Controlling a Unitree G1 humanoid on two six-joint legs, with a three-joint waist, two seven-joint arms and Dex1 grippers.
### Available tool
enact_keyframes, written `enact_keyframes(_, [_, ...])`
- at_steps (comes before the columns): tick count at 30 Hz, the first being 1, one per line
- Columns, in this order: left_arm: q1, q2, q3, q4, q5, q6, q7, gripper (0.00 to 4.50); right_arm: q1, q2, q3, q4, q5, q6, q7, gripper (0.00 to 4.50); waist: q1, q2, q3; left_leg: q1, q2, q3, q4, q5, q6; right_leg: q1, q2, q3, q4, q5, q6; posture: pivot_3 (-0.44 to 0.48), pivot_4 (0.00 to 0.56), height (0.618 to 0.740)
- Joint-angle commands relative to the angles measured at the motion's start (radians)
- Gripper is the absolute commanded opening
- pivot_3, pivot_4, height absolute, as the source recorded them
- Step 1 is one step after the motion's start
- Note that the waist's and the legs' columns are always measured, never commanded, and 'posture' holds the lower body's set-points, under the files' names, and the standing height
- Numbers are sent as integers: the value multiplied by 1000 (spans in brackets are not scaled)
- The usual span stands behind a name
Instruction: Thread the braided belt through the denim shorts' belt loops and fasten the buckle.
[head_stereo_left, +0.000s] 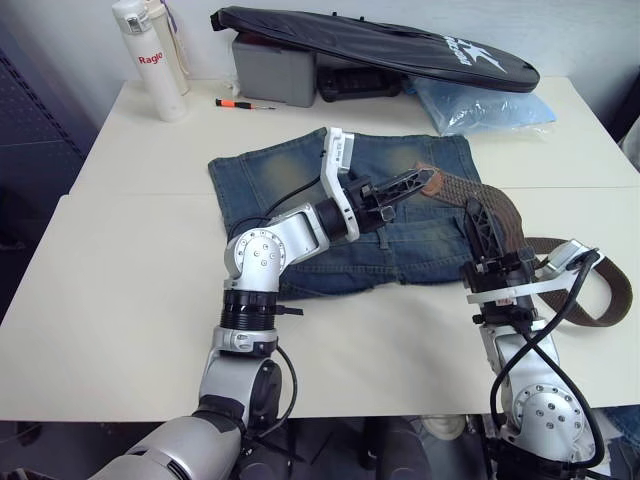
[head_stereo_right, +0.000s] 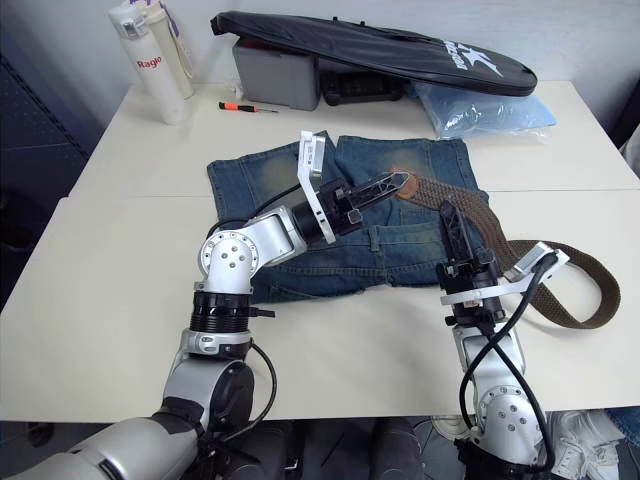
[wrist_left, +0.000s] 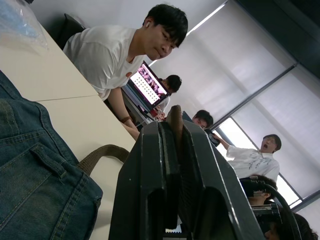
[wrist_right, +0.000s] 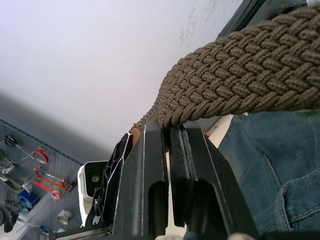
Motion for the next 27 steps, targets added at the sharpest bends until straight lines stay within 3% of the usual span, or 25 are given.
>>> enact_keyframes(1, [8,32,-68,-19,23,10,-48,0,-26,-45,-47,-41,16,-22,1,69,0,0,0,0,0,0,0,0,0,0,0,0,0,0,0,0,150,740])
enact_keyframes(4, [7,92,-115,-40,45,-4,-108,0,-22,-116,-92,-40,38,-13,-2,69,0,0,0,0,0,0,0,0,0,0,0,0,0,0,0,0,150,740])
enact_keyframes(5, [7,122,-141,-50,53,-10,-145,906,-16,-148,-107,-39,46,-4,1,0,0,0,0,0,0,0,0,0,0,0,0,0,0,0,0,0,150,740])
enact_keyframes(6, [7,155,-177,-59,73,-24,-188,1130,-9,-183,-123,-38,53,8,5,0,1,0,0,0,0,1,0,0,0,-1,0,0,0,0,0,0,150,740])
enact_keyframes(13, [-17,354,-424,-56,304,-280,-466,4271,121,-505,-335,-13,117,138,83,0,4,1,0,-2,0,2,0,0,0,-2,0,1,-1,0,0,0,150,740])
enact_keyframes(14, [-24,363,-450,-41,335,-320,-493,4477,150,-553,-371,-9,119,162,104,0,6,1,0,-2,0,2,0,0,1,-2,1,1,-1,0,-1,0,150,740])
enact_keyframes(20, [-87,345,-626,136,601,-639,-570,4477,293,-748,-498,-29,79,283,167,0,24,1,0,-5,0,2,2,-1,1,-2,1,0,-3,3,0,0,150,740])
enact_keyframes(27, [-216,175,-701,490,801,-913,-506,4477,417,-800,-639,-125,78,351,128,0,33,1,0,-9,0,2,3,-1,3,-3,1,-1,-12,8,1,0,150,740])
